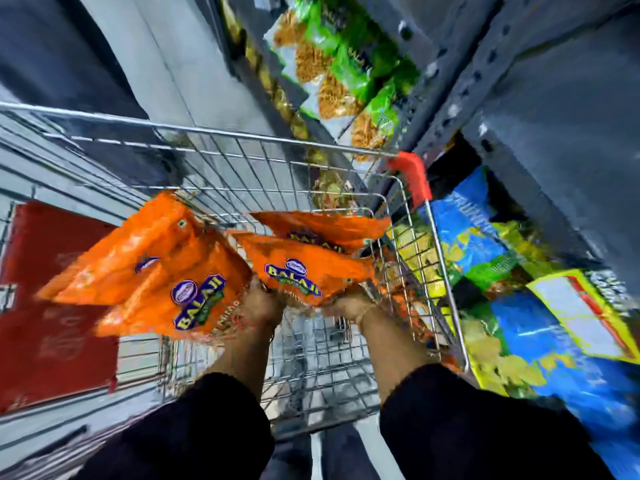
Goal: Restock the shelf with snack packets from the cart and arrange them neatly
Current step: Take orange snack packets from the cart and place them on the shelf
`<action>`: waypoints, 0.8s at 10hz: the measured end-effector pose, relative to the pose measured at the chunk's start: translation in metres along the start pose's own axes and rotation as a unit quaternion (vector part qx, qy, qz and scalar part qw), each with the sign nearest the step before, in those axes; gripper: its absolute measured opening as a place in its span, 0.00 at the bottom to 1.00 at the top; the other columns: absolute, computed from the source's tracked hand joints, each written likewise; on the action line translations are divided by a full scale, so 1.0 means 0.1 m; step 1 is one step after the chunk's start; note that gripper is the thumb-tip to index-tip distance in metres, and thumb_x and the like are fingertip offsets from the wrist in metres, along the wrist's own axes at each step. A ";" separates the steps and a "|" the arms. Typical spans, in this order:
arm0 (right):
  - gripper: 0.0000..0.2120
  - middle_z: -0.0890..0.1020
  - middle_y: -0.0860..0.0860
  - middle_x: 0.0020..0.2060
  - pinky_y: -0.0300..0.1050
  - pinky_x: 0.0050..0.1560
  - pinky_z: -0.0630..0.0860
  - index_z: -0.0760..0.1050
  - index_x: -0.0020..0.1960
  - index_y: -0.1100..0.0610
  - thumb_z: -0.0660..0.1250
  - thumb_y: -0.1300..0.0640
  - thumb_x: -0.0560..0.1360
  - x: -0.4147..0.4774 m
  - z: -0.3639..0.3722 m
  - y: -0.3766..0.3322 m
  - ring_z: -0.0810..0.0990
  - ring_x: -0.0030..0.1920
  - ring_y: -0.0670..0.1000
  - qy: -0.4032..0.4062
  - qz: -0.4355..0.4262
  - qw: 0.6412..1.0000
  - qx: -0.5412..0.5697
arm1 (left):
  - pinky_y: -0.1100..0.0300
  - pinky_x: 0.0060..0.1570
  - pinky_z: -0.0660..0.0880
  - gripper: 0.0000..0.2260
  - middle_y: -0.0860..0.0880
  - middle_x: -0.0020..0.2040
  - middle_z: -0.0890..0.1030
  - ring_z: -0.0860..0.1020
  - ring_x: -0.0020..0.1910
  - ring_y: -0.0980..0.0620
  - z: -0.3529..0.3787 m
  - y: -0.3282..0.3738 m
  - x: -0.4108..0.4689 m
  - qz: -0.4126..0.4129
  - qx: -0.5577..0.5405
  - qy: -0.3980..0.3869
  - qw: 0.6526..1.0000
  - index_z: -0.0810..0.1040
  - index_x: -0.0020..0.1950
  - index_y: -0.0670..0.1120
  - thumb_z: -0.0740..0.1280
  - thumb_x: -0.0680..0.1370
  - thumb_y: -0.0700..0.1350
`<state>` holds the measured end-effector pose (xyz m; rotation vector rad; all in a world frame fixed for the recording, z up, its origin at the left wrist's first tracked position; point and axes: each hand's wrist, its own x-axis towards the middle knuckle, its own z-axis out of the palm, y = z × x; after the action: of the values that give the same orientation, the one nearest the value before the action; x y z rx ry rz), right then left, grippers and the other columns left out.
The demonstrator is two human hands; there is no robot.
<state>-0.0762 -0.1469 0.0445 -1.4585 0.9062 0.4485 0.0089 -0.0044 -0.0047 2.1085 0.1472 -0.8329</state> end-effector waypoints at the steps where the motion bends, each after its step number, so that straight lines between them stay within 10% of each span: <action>1: 0.33 0.70 0.61 0.65 0.38 0.44 0.75 0.66 0.64 0.70 0.75 0.64 0.63 0.02 0.02 -0.02 0.73 0.62 0.58 -0.010 0.039 0.999 0.036 | 0.44 0.65 0.69 0.20 0.33 0.63 0.73 0.71 0.63 0.35 -0.11 0.32 -0.20 -0.016 0.061 0.002 0.998 0.71 0.62 0.36 0.66 0.71 0.37; 3: 0.21 0.72 0.57 0.67 0.47 0.61 0.71 0.69 0.65 0.63 0.66 0.57 0.74 -0.35 -0.17 -0.14 0.69 0.67 0.58 0.046 0.044 0.998 0.014 | 0.65 0.34 0.79 0.20 0.42 0.47 0.77 0.80 0.41 0.52 -0.19 0.43 -0.35 0.048 0.015 -0.098 0.994 0.66 0.59 0.44 0.63 0.71 0.28; 5: 0.18 0.77 0.53 0.58 0.52 0.61 0.72 0.71 0.61 0.60 0.67 0.55 0.73 -0.91 -0.22 -0.33 0.73 0.60 0.53 0.108 -0.019 0.992 0.059 | 0.56 0.42 0.77 0.18 0.46 0.46 0.76 0.75 0.47 0.45 -0.32 0.59 -0.75 0.066 -0.099 -0.157 0.980 0.66 0.56 0.46 0.65 0.72 0.29; 7: 0.09 0.79 0.51 0.55 0.47 0.53 0.75 0.73 0.52 0.50 0.67 0.58 0.73 -1.58 -0.50 -0.57 0.77 0.55 0.50 0.164 -0.168 0.956 0.174 | 0.72 0.34 0.76 0.06 0.52 0.38 0.82 0.79 0.38 0.56 -0.36 1.14 -1.30 0.220 -0.147 -0.164 0.950 0.76 0.45 0.48 0.64 0.75 0.37; 8: 0.09 0.81 0.52 0.53 0.41 0.53 0.77 0.72 0.49 0.49 0.68 0.59 0.72 -1.96 -0.72 -0.71 0.79 0.50 0.48 0.238 -0.248 0.914 0.217 | 0.57 0.50 0.78 0.11 0.45 0.48 0.81 0.80 0.48 0.52 -0.30 1.62 -1.55 0.333 -0.128 -0.174 0.918 0.76 0.49 0.52 0.67 0.71 0.56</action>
<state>-0.1599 -0.1734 0.2465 -1.3305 0.8931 -0.4846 -0.0339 -0.0573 0.2109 1.5689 -0.5918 -0.6997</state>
